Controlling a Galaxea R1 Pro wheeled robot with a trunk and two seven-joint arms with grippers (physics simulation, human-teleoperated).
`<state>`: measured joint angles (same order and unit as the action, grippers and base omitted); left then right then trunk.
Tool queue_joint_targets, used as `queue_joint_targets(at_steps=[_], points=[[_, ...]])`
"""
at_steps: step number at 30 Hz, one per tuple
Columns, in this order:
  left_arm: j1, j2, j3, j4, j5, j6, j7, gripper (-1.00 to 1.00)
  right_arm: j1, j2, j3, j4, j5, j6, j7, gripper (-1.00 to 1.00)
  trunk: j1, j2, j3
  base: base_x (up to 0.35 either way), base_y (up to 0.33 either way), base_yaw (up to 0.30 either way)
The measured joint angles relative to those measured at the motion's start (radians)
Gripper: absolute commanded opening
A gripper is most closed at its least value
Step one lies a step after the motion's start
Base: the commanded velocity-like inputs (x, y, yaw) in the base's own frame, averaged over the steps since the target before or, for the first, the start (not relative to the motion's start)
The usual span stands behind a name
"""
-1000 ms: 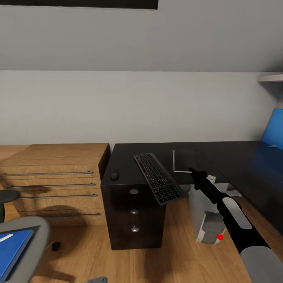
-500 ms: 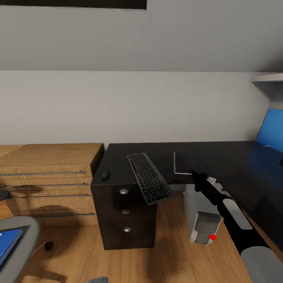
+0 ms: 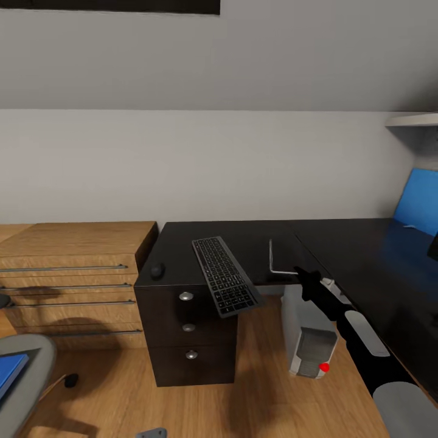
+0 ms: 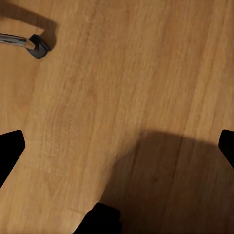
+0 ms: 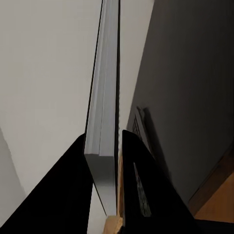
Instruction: In the bedroom, organize the workspace by keeping the computer under the desk, ensuring the monitor is on the desk, placing the keyboard on the desk next to the monitor, placing the mouse on the desk next to the keyboard, moving the folder from the swivel chair onto the desk next to the mouse, stacking the notebook on top of the folder with the pen on top of the notebook, and positioning the swivel chair next to the desk.
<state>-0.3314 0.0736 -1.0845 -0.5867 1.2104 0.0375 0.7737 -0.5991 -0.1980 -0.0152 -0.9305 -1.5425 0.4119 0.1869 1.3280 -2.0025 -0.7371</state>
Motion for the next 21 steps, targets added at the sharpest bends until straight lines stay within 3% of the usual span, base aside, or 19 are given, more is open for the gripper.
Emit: queue_joint_targets(at_steps=[6, 16, 21], points=[[0.000, 0.000, 0.001, 0.000, -0.002, -0.007, 0.000, 1.00, 0.000, 0.001, 0.001, 0.008, 0.000, -0.004, 0.004, -1.00, 0.000, 0.000, 0.000, 0.000, -0.003, 0.000], [0.000, 0.002, -0.001, -0.006, -0.010, -0.087, 0.001, 1.00, 0.000, 0.003, 0.002, 0.011, 0.002, -0.007, 0.007, -1.00, 0.000, 0.000, 0.000, 0.000, 0.000, 0.000], [0.000, 0.008, 0.000, -0.068, -0.009, -0.096, 0.000, 1.00, 0.000, 0.003, 0.003, 0.010, 0.002, -0.007, 0.007, -1.00, 0.000, 0.000, 0.000, 0.000, 0.000, 0.000]])
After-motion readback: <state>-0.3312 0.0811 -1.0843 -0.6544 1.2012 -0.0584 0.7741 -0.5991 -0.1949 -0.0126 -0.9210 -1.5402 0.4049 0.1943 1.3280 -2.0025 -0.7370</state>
